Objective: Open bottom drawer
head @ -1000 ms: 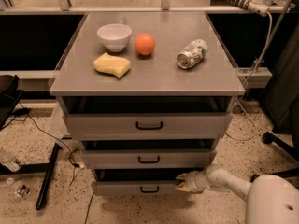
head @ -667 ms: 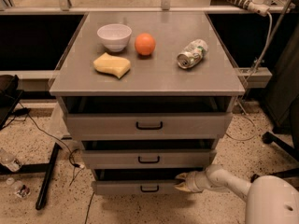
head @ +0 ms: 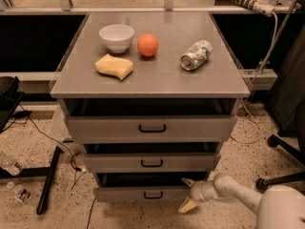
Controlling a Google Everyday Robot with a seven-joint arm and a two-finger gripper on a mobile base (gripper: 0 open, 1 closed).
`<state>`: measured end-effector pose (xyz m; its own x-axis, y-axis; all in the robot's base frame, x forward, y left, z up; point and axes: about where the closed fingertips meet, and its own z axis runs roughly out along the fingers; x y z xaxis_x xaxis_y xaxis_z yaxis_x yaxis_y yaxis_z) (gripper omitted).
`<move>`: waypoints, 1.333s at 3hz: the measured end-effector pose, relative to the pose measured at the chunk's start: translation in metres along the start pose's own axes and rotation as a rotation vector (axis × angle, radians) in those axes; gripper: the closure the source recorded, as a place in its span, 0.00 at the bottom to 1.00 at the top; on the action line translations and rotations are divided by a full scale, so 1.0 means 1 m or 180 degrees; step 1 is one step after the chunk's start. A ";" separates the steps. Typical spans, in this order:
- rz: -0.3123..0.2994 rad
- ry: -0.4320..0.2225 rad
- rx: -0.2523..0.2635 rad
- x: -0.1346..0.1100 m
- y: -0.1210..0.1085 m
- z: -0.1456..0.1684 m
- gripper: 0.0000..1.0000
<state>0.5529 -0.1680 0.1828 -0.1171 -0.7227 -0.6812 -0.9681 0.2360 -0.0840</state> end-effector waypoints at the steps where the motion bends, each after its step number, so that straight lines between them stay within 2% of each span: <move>1: 0.0037 -0.0062 -0.0043 0.005 0.029 -0.015 0.38; 2: 0.0061 -0.0167 -0.0069 0.010 0.089 -0.050 0.62; 3: 0.0110 -0.0218 -0.0075 0.015 0.134 -0.072 0.85; 4: 0.0142 -0.0236 -0.0043 0.017 0.161 -0.087 0.81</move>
Offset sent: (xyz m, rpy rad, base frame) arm -0.1831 -0.0347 0.0430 0.0979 0.0230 0.0082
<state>0.3757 -0.1989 0.2215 -0.1439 -0.6615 -0.7360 -0.9652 0.2578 -0.0430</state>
